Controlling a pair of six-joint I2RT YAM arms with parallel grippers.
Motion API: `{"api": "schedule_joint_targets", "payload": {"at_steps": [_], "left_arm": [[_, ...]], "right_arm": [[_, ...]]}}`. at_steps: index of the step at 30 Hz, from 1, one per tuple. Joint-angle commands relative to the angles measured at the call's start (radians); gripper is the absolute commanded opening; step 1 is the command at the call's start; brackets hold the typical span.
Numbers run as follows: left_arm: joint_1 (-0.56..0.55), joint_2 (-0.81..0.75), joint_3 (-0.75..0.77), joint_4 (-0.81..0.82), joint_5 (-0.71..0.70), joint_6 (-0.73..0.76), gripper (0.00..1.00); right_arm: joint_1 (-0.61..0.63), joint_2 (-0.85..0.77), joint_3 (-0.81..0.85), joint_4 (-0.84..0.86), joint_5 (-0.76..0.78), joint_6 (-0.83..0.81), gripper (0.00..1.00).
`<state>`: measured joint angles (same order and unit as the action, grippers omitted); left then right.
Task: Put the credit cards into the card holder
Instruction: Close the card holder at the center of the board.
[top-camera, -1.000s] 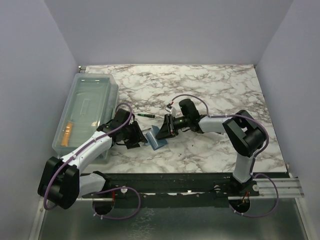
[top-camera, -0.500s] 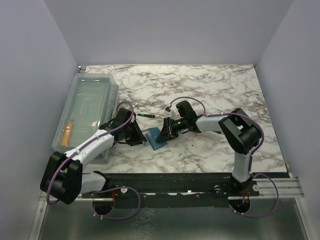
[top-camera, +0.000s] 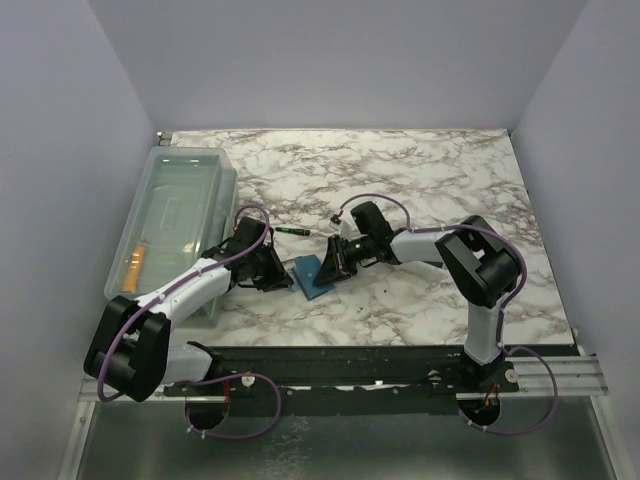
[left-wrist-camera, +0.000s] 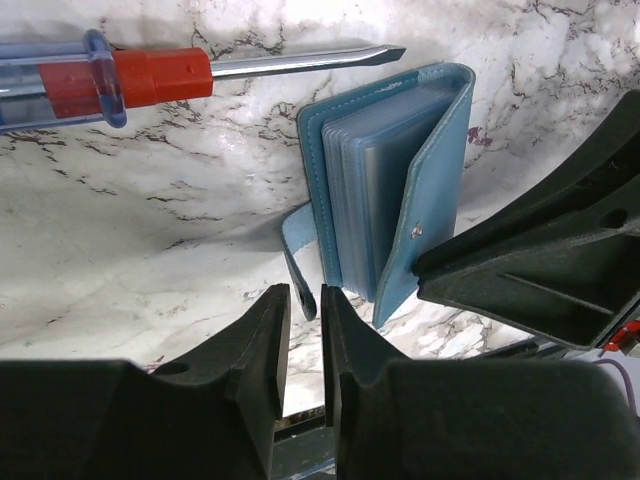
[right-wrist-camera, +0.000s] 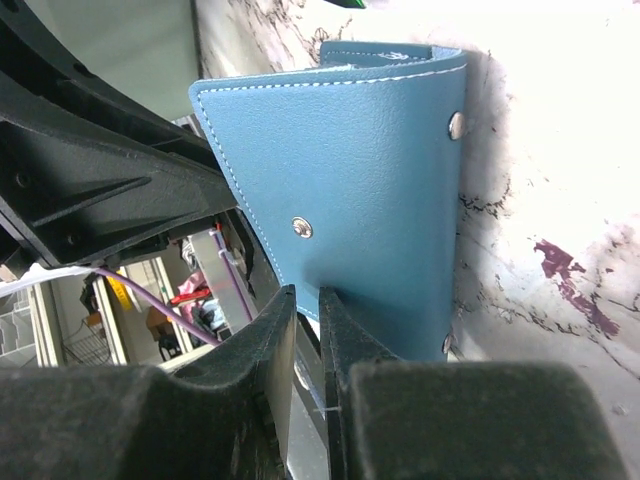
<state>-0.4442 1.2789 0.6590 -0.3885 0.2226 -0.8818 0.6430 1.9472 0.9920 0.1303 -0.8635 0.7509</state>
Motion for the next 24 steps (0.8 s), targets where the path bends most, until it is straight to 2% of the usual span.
{"api": "schedule_joint_targets", "payload": {"at_steps": [1,7,12,15,17,24], "left_arm": [[0.006,0.005,-0.016,0.02,-0.002,0.006,0.24],[0.005,0.017,-0.018,0.022,-0.001,0.012,0.23],[0.006,0.012,-0.021,0.023,0.001,0.018,0.14],[0.006,-0.002,-0.02,0.023,0.002,0.019,0.03],[0.006,-0.012,-0.017,0.025,0.005,0.02,0.0],[0.006,-0.032,-0.011,0.057,0.032,0.045,0.0]], "right_arm": [[0.015,0.025,0.024,-0.04,0.037,-0.029,0.18],[0.021,0.029,0.033,-0.055,0.046,-0.037,0.18],[0.027,0.027,0.048,-0.09,0.08,-0.055,0.17],[0.034,0.03,0.066,-0.127,0.121,-0.076,0.17],[0.039,0.03,0.078,-0.163,0.158,-0.09,0.17],[0.057,0.037,0.114,-0.238,0.284,-0.146,0.16]]}}
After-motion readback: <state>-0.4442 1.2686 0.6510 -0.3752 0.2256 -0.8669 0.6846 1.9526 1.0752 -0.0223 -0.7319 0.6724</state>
